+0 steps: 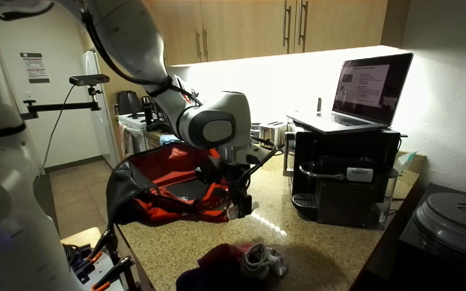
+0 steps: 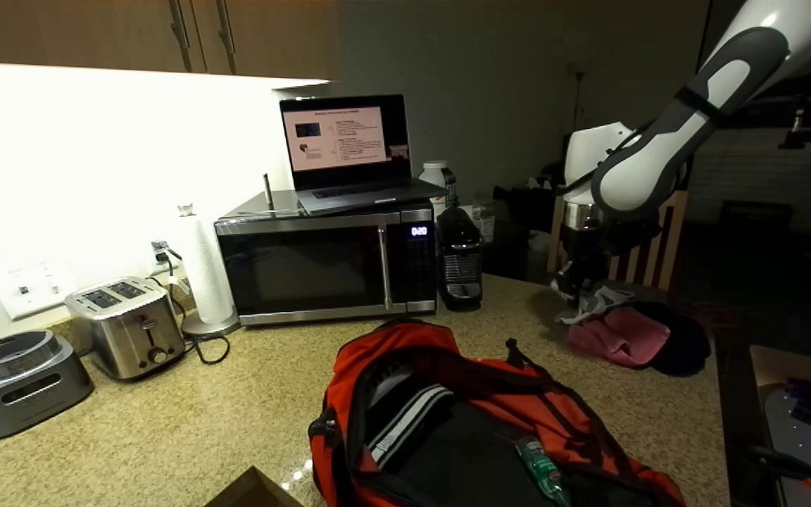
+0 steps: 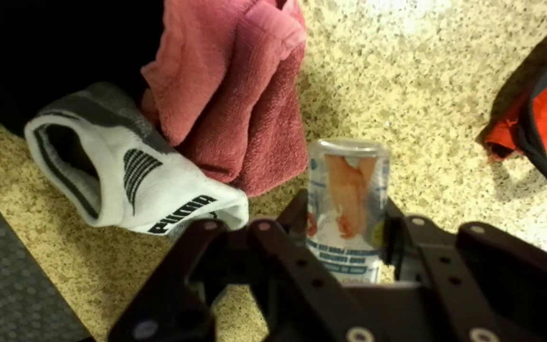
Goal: Pick up the bottle from the bag and put it on the table
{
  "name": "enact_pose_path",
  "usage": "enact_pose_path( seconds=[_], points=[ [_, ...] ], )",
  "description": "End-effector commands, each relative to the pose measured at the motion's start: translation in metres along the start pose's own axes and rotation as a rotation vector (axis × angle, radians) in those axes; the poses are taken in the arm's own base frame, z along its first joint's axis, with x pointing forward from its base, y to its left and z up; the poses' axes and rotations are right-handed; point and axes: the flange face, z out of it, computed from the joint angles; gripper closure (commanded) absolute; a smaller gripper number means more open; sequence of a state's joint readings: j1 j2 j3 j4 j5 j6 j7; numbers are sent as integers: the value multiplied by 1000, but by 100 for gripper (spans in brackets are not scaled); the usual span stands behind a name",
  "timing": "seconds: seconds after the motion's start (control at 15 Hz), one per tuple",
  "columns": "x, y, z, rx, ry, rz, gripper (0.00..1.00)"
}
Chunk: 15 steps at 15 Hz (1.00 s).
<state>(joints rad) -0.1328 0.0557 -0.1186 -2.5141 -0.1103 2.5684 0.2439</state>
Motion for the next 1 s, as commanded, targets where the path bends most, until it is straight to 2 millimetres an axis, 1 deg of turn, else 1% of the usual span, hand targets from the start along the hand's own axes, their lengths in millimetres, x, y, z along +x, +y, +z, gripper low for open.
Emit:
enact_pose_path(
  seconds=[0.0,0.4,0.6,0.93],
  points=[
    [4,0,16,-2,2,14,88],
    [8,0,35,5,27,8,88],
    [13,0,40,9,60,-5,88],
    [25,6,47,5,104,-5,88]
  ],
)
